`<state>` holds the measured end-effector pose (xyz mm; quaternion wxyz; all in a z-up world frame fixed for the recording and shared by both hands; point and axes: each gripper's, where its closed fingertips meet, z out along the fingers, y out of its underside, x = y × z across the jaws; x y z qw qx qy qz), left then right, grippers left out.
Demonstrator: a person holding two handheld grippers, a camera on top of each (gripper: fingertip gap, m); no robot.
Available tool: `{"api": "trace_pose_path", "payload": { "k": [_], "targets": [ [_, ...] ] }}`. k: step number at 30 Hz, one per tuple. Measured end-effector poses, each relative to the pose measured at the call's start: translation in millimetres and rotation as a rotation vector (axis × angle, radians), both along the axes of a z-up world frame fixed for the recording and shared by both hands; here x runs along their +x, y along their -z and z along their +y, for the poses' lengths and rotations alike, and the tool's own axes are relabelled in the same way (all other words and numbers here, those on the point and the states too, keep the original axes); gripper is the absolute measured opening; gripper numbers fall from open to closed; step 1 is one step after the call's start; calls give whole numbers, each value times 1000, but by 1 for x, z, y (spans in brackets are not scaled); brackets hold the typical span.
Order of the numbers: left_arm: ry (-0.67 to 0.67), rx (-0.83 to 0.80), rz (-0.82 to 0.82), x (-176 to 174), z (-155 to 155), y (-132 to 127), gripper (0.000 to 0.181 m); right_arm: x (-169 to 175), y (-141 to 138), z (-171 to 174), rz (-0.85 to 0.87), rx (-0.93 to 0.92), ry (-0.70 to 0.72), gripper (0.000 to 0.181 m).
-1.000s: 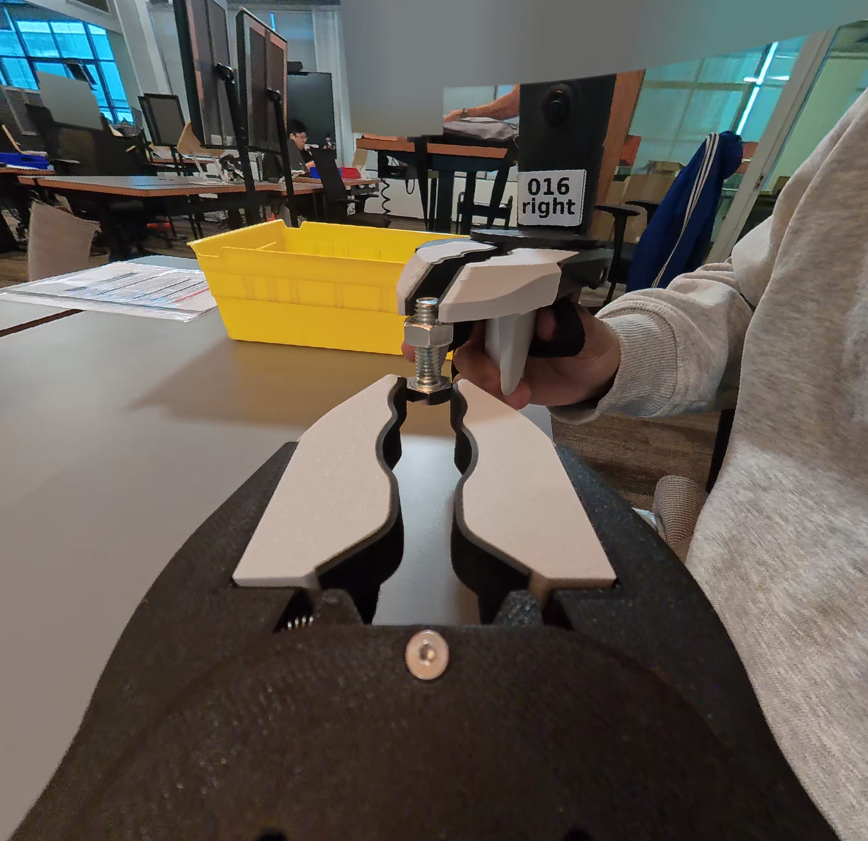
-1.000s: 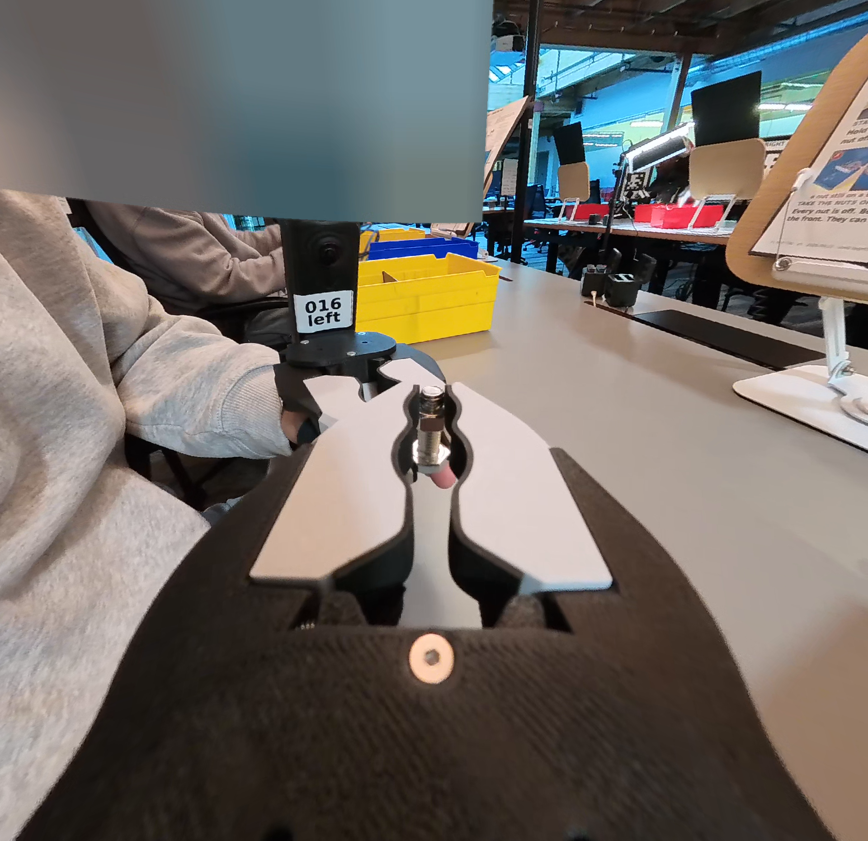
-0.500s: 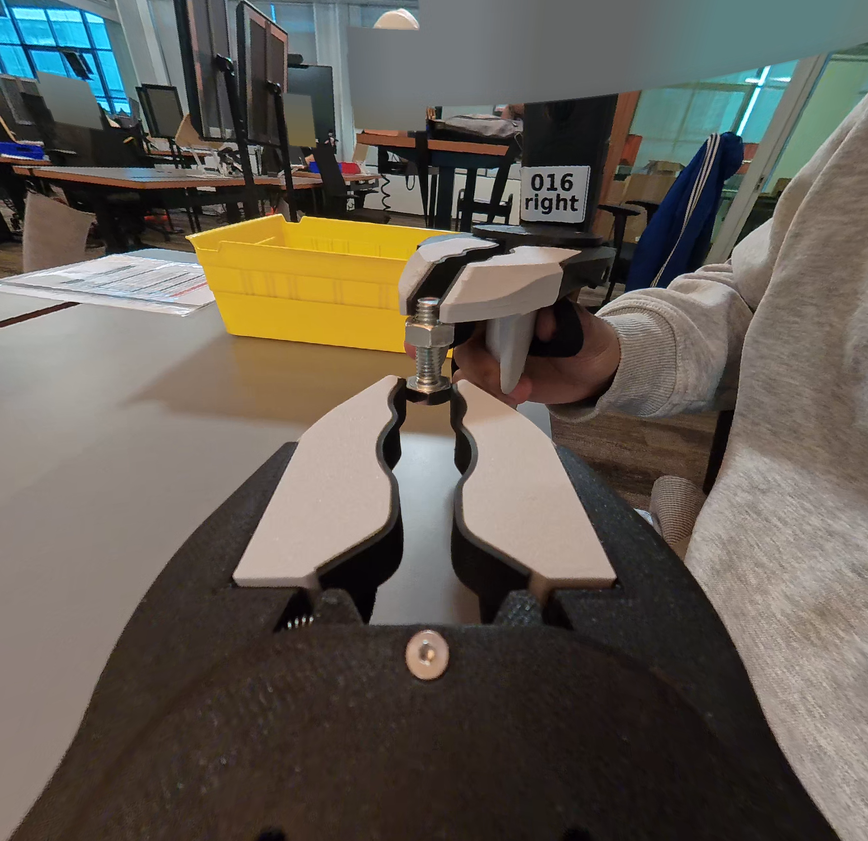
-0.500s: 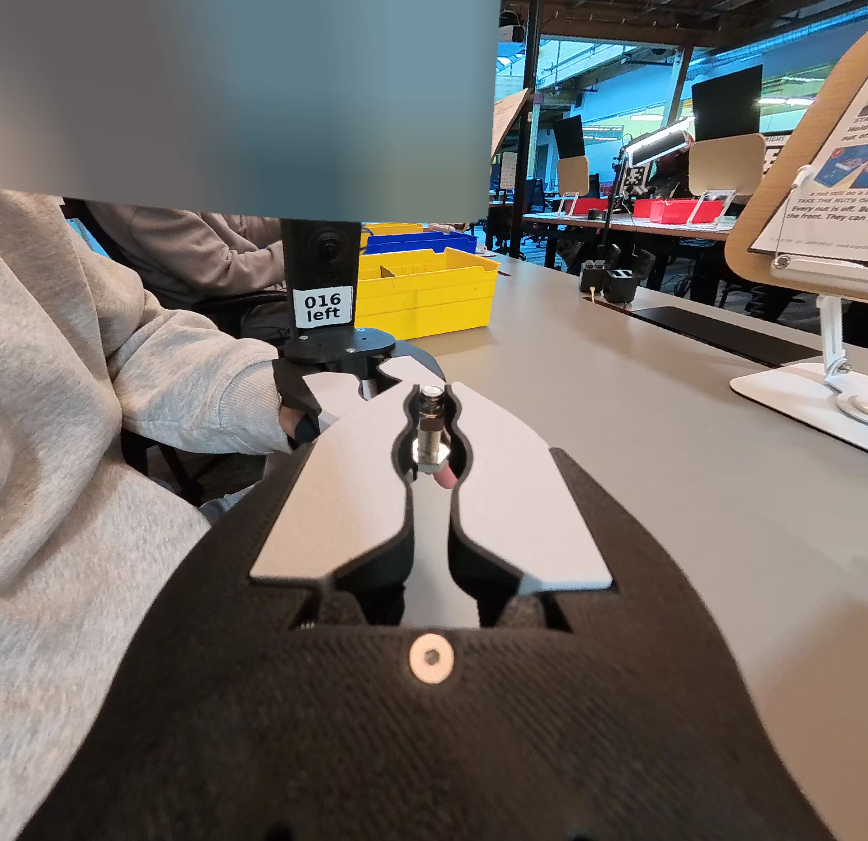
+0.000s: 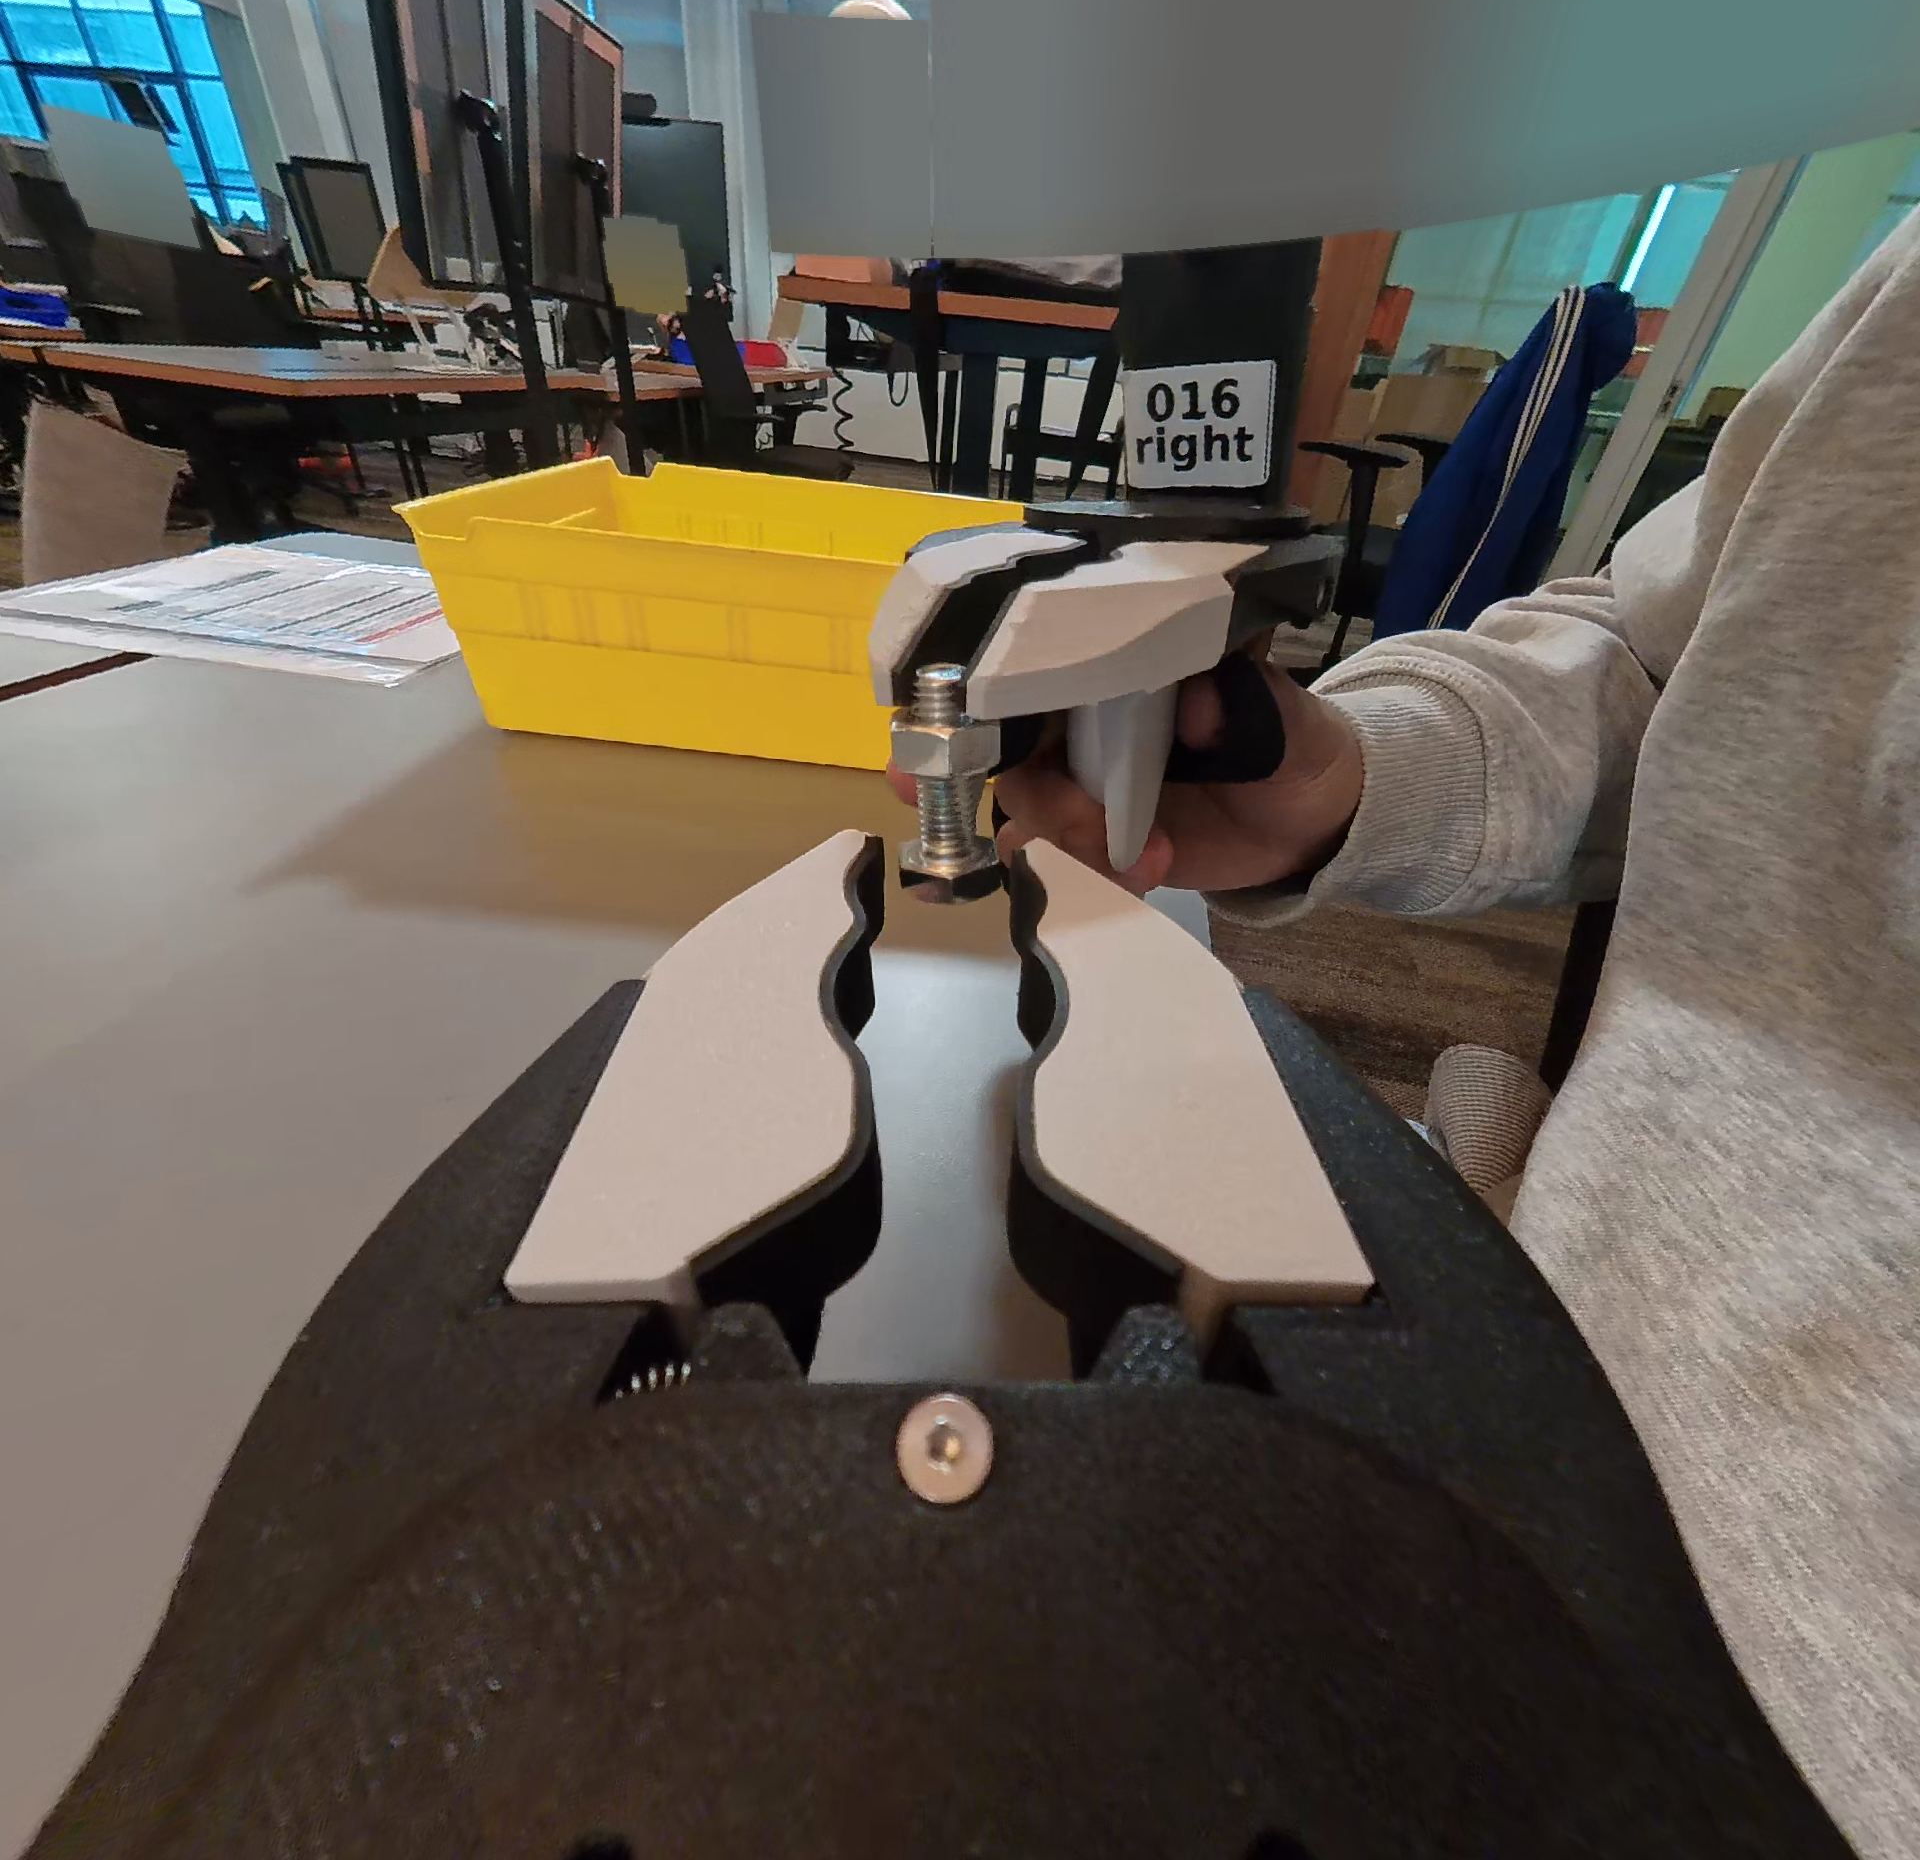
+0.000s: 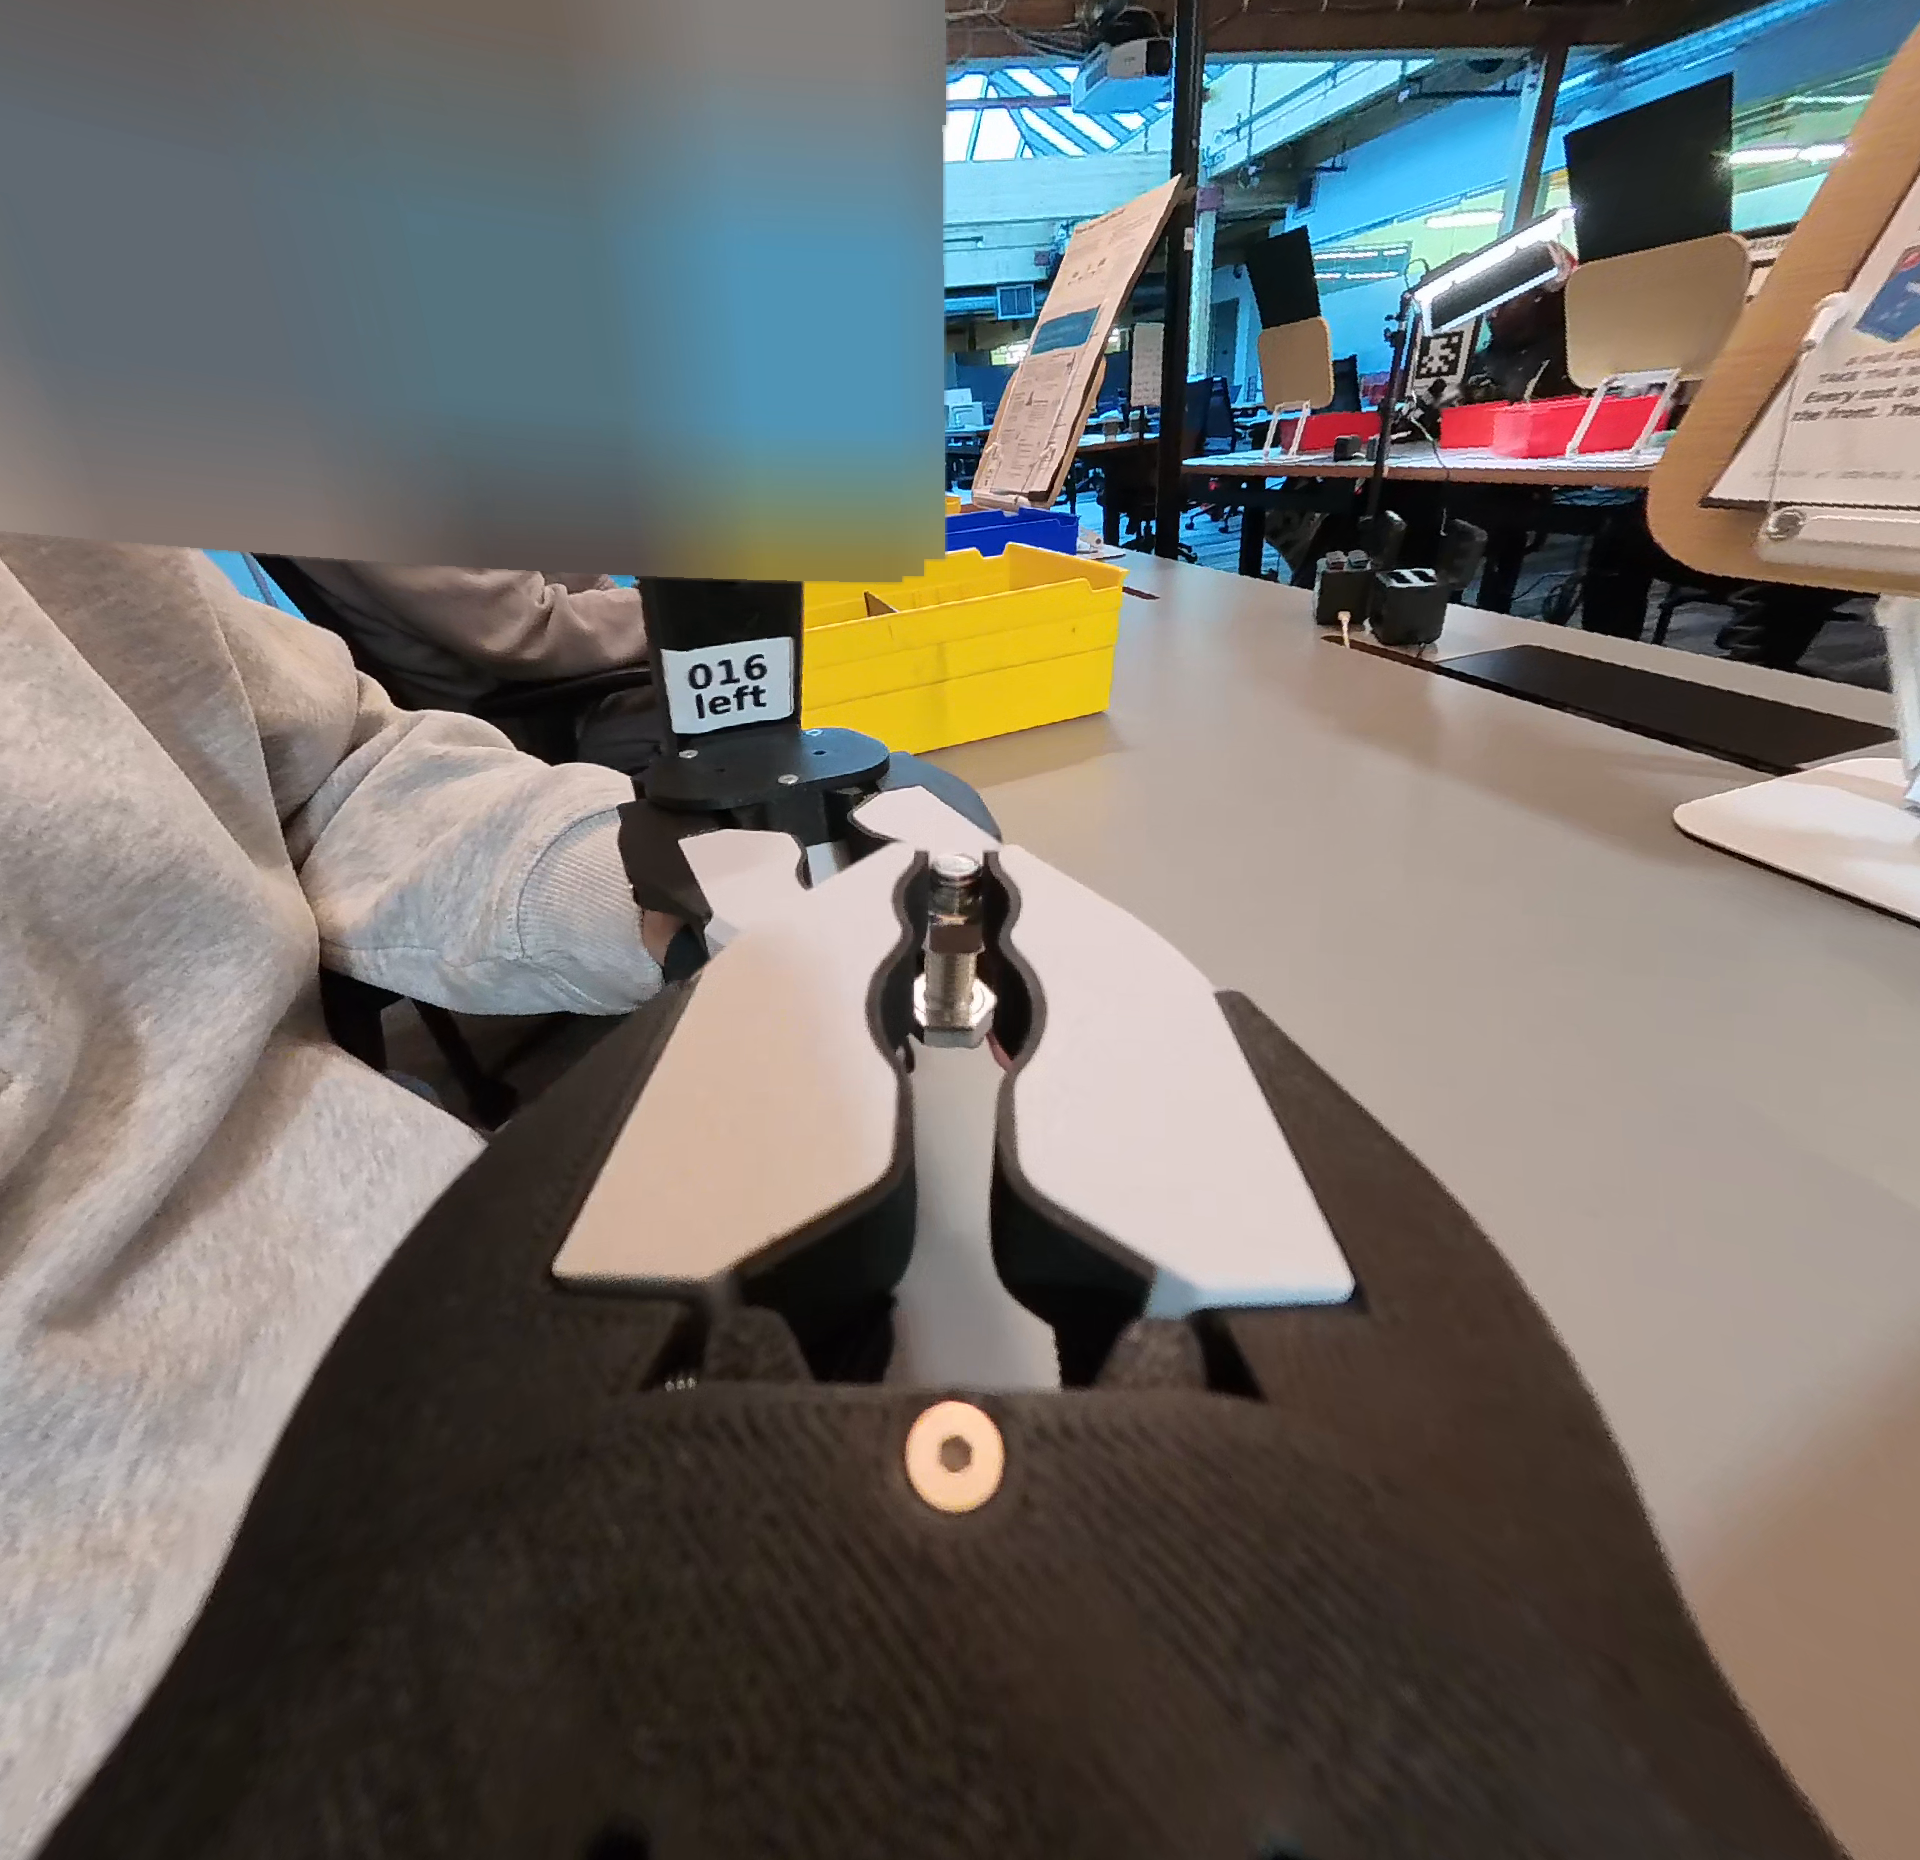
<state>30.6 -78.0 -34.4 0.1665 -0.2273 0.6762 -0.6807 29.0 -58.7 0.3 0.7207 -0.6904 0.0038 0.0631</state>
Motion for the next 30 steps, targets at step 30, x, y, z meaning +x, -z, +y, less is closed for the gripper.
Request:
{"api": "trace_pose_path", "payload": {
  "k": [30],
  "targets": [
    [-4, -21, 10, 1, 2, -1, 18, -2, 1, 2, -28, 17, -6, 13]
  ]
}}
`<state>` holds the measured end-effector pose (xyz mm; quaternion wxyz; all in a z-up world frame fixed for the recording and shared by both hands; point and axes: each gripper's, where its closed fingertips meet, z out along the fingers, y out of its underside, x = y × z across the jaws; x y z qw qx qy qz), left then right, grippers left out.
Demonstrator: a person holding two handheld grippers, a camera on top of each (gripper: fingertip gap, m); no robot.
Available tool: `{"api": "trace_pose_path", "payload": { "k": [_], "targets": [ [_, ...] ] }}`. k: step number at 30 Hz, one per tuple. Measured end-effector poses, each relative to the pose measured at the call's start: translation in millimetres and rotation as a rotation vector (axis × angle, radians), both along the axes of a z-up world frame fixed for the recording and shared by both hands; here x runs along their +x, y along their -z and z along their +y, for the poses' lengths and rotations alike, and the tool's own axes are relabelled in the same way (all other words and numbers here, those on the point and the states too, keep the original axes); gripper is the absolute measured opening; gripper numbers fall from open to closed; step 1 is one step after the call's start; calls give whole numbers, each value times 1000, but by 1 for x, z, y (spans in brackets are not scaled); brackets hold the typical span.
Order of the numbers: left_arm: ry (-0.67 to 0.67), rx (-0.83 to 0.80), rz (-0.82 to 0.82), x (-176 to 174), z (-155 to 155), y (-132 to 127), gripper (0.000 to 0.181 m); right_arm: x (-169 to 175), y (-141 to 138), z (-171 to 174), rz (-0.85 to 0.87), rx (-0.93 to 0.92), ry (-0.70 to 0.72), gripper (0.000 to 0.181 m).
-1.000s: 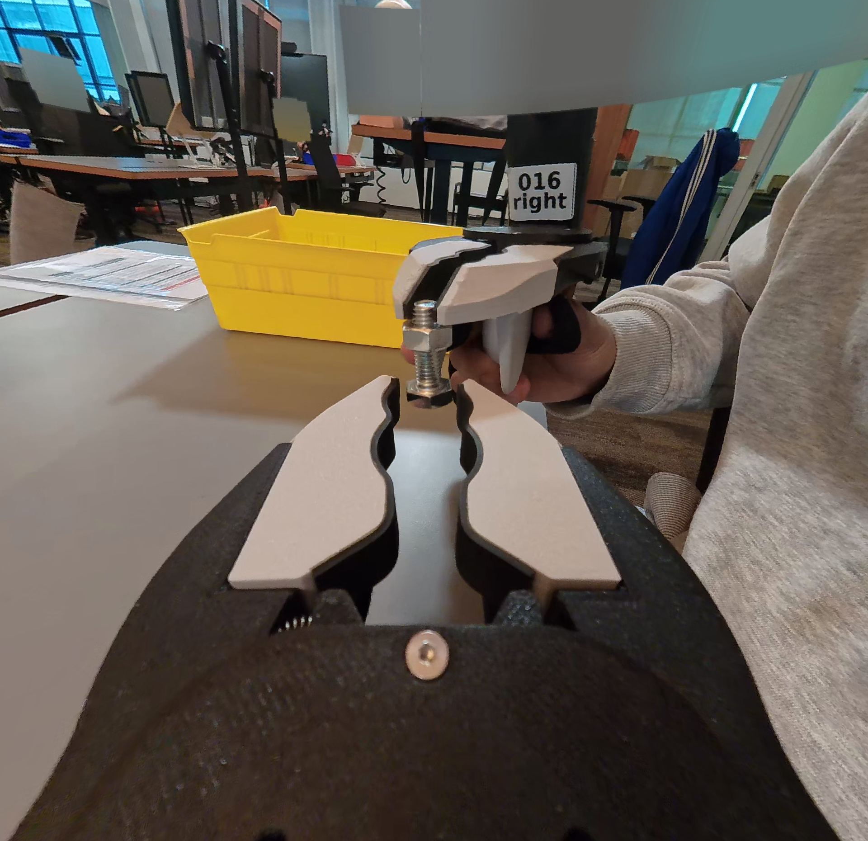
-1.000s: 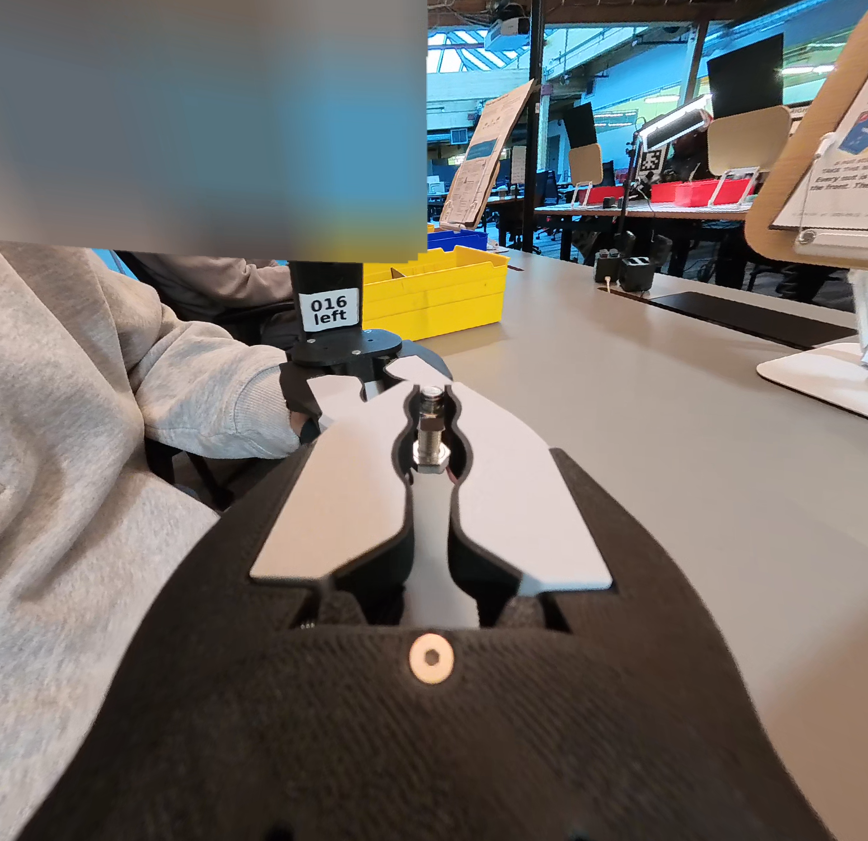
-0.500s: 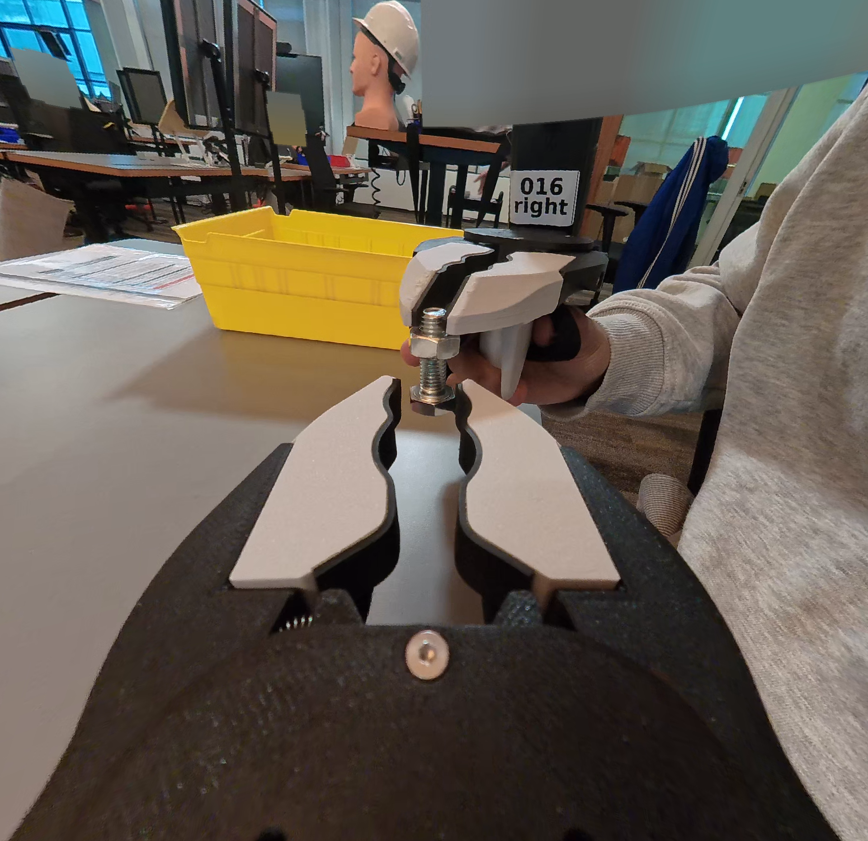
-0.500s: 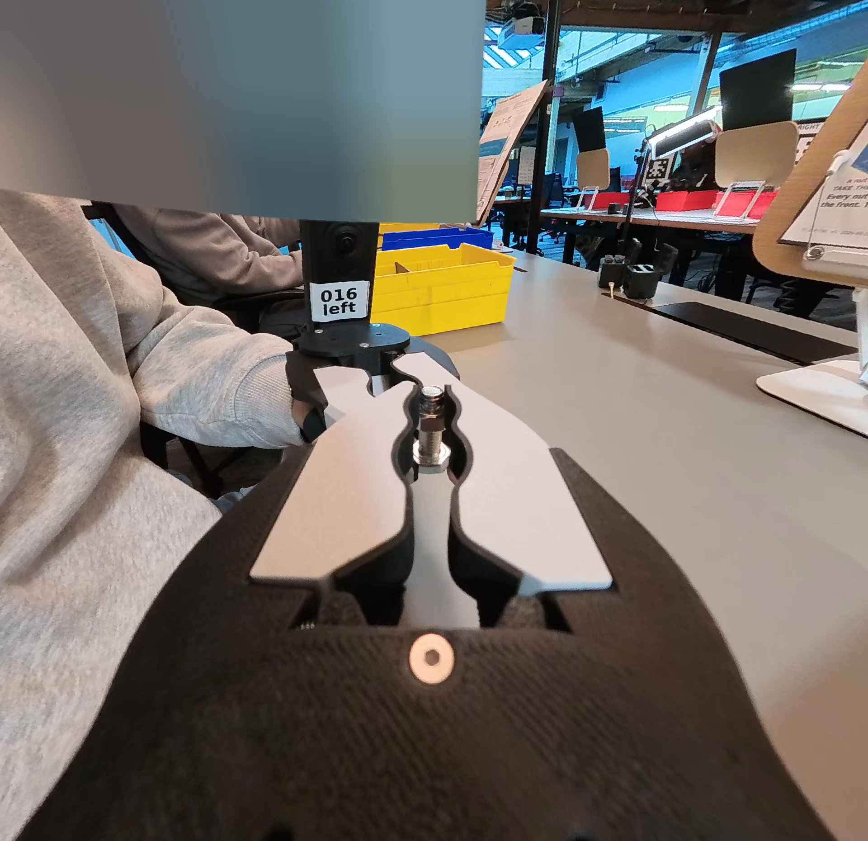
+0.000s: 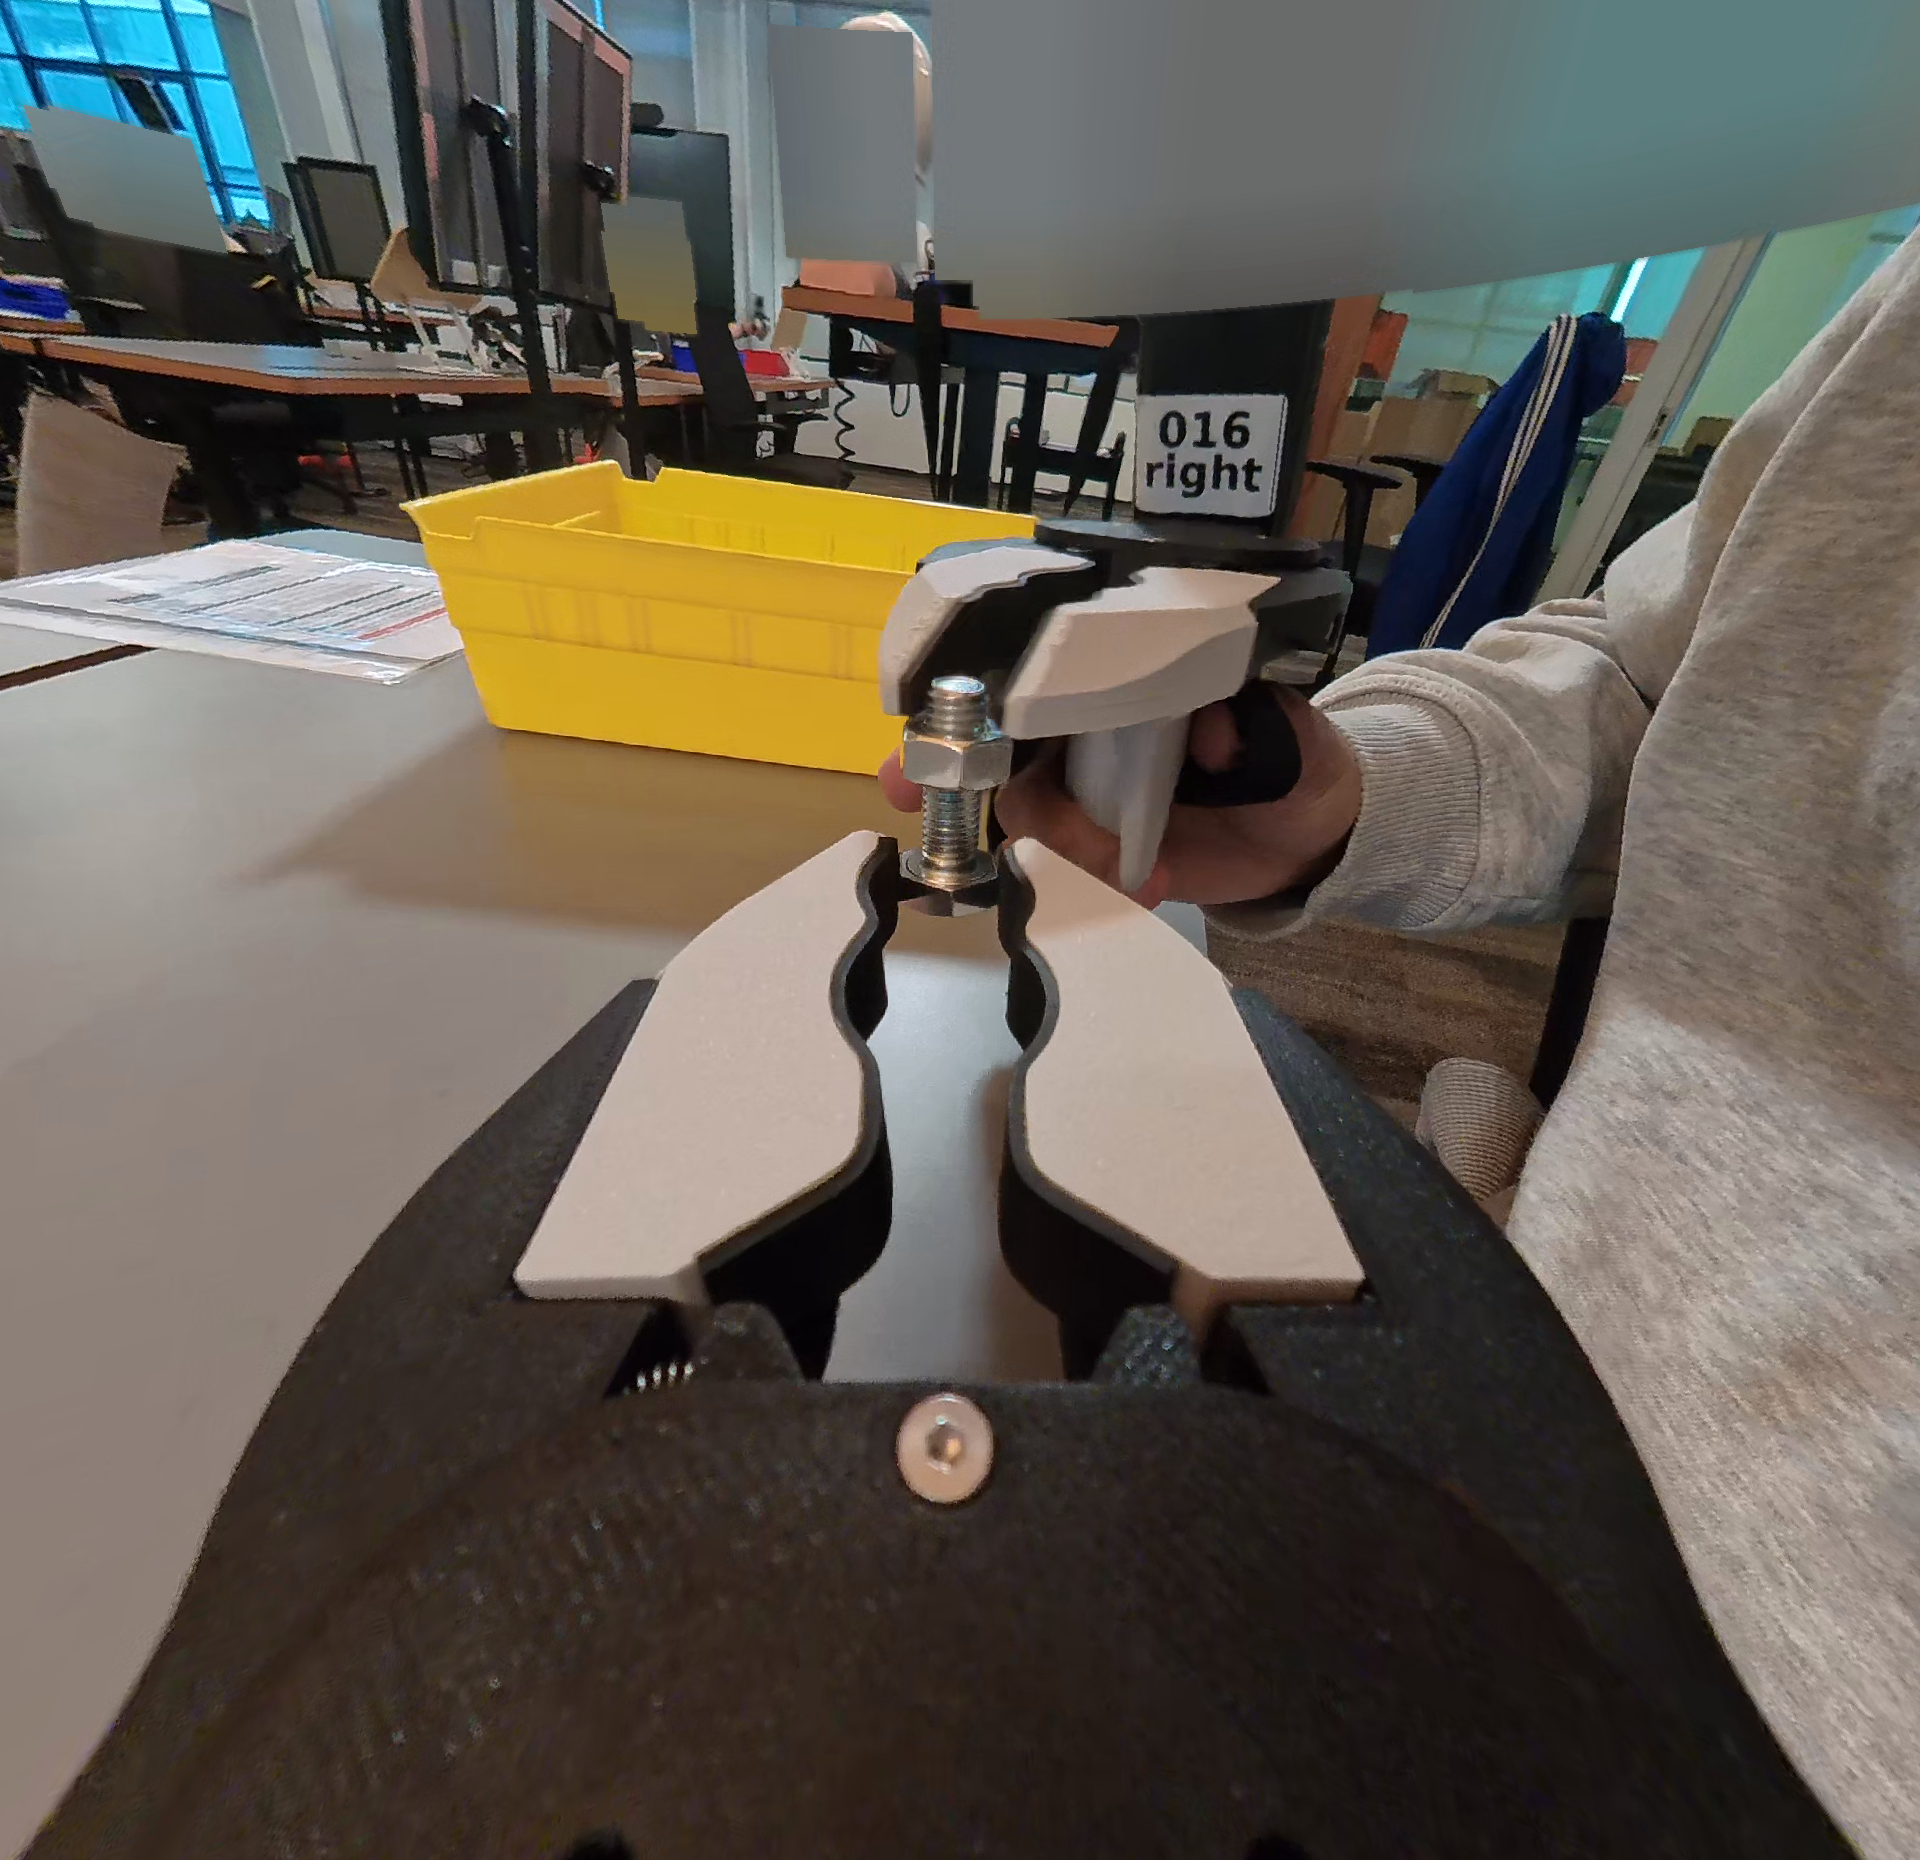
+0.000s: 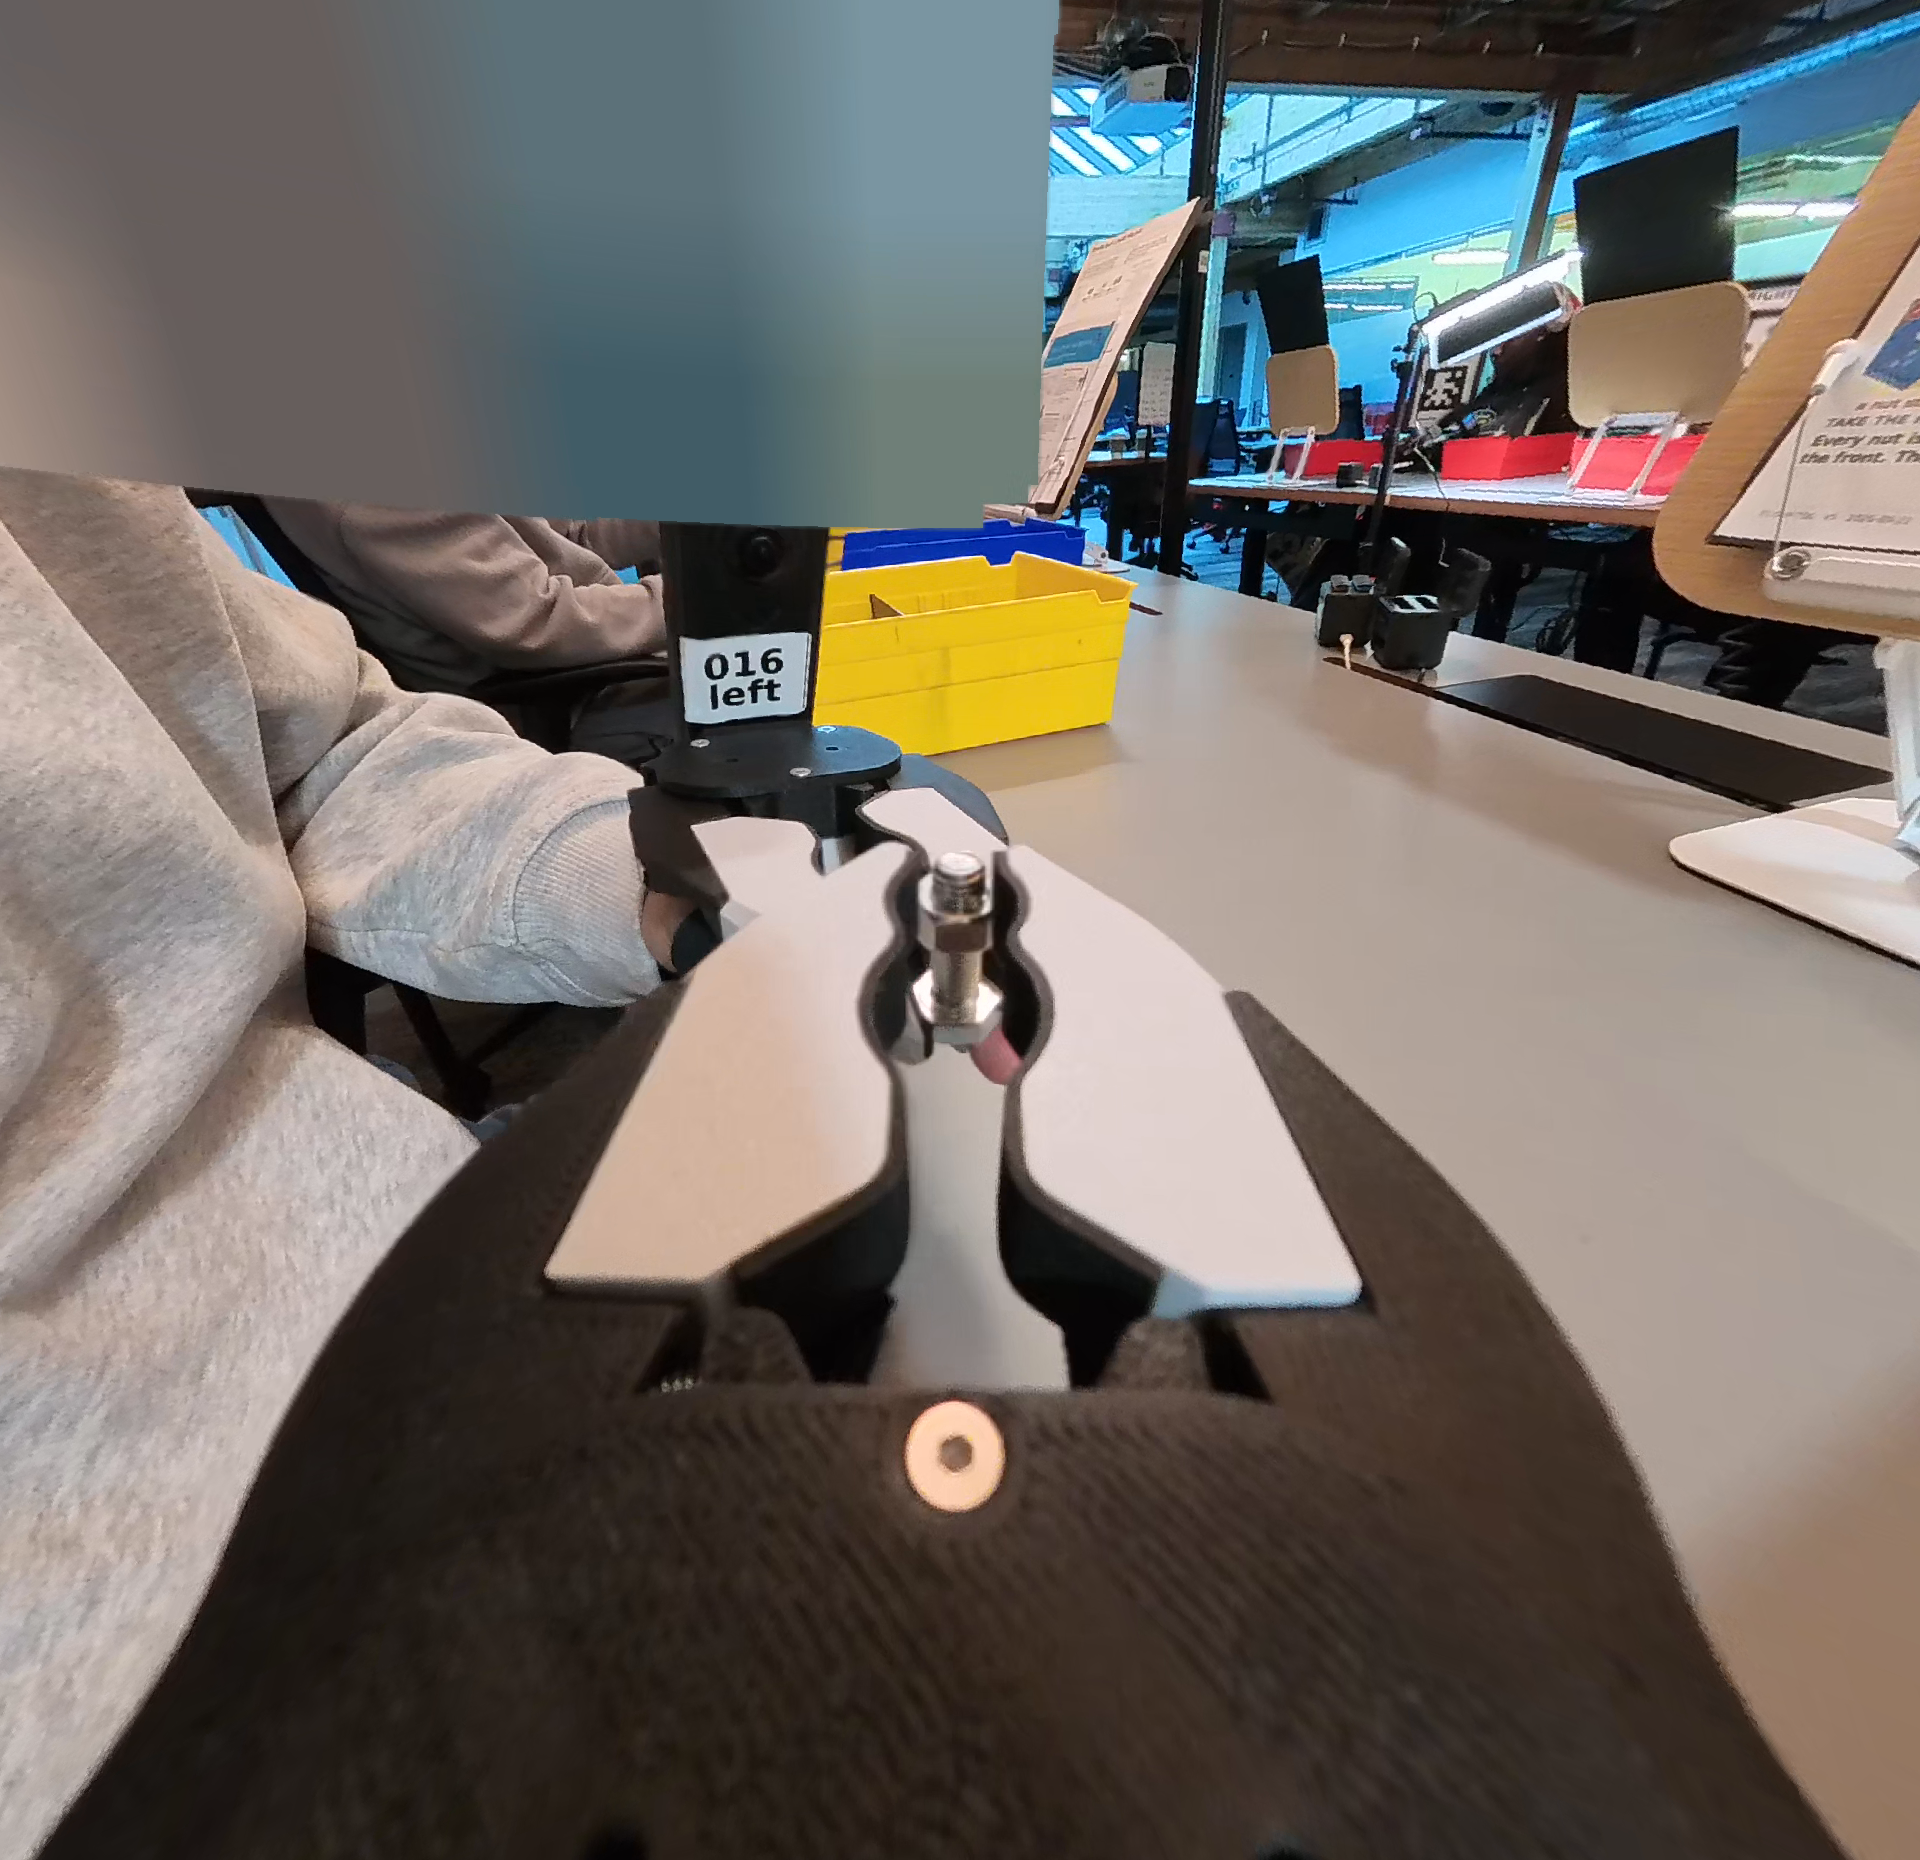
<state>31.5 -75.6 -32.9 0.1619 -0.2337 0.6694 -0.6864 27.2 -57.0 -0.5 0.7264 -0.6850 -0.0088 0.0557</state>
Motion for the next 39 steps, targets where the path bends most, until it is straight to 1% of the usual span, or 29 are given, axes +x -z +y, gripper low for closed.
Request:
{"api": "trace_pose_path", "payload": {
  "k": [2, 3, 9, 14, 18, 22, 30, 34, 39],
  "targets": [
    [-17, -17, 10, 3, 3, -1, 18, 3, 0, 0, 38, 9, 5, 27],
    [-21, -28, 20, 4, 5, -1, 18, 5, -1, 0, 57, 15, 6, 29],
    [-24, -59, 41, 7, 8, -2, 18, 7, 3, 1, 130, 9, -22, 27],
    [-15, -48, 28, 4, 6, -2, 18, 5, 6, 3, 102, -9, -20, 29],
    [-38, -67, 37, 7, 10, -3, 18, 2, 6, 3, 105, -8, -34, 28],
    [-64, -79, 41, 11, 15, -3, 19, 3, 2, 1, 97, 11, -33, 22],
    [-39, -57, 24, 7, 10, -3, 18, 7, 4, 1, 103, 10, -13, 29],
    [-39, -52, 21, 6, 9, -3, 18, 4, 5, 2, 104, 3, -27, 30],
    [-52, -75, 39, 9, 13, -3, 18, 2, 3, 1, 112, 6, -43, 26]
  ]
}}
